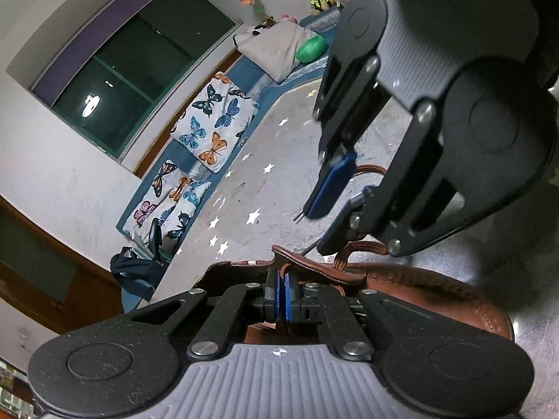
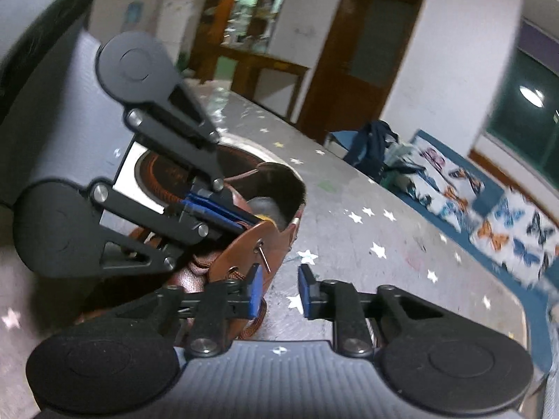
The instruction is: Lace up shoes with both hands
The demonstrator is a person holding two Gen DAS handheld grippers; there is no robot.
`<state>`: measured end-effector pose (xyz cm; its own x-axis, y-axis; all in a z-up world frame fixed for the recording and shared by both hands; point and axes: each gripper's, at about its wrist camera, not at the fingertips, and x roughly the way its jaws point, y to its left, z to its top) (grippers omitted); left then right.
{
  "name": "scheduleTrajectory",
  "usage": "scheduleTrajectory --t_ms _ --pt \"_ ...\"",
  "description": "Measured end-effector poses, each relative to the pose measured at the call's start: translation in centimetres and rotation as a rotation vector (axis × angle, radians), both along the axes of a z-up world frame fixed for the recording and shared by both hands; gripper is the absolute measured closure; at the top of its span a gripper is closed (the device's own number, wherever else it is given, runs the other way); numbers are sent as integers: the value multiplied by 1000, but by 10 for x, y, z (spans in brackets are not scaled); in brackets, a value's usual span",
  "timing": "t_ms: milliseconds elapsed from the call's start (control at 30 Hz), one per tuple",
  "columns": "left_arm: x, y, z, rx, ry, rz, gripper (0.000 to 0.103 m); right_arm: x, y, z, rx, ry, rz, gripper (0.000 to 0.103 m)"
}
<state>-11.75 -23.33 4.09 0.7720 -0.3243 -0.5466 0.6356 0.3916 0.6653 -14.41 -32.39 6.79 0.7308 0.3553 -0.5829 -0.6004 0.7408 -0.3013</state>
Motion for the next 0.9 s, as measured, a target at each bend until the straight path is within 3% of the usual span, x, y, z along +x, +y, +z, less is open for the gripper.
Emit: scheduleTrajectory --t_ms 100,367,567,667,900 --pt "-3 -1 0 0 3 -4 97 -2 7 -4 -56 -45 47 98" --pt "-14 1 4 -17 9 -16 95 -2 -7 -7 -99 -116 -49 99" --pt "-14 0 4 -19 2 -13 95 -5 -10 -4 -126 -105 -18 95" --pt "-14 0 4 -21 1 -13 96 -11 -3 -2 -154 -123 37 82" --pt "-15 1 3 -30 -1 -12 95 -6 23 -17 -275 -167 162 82"
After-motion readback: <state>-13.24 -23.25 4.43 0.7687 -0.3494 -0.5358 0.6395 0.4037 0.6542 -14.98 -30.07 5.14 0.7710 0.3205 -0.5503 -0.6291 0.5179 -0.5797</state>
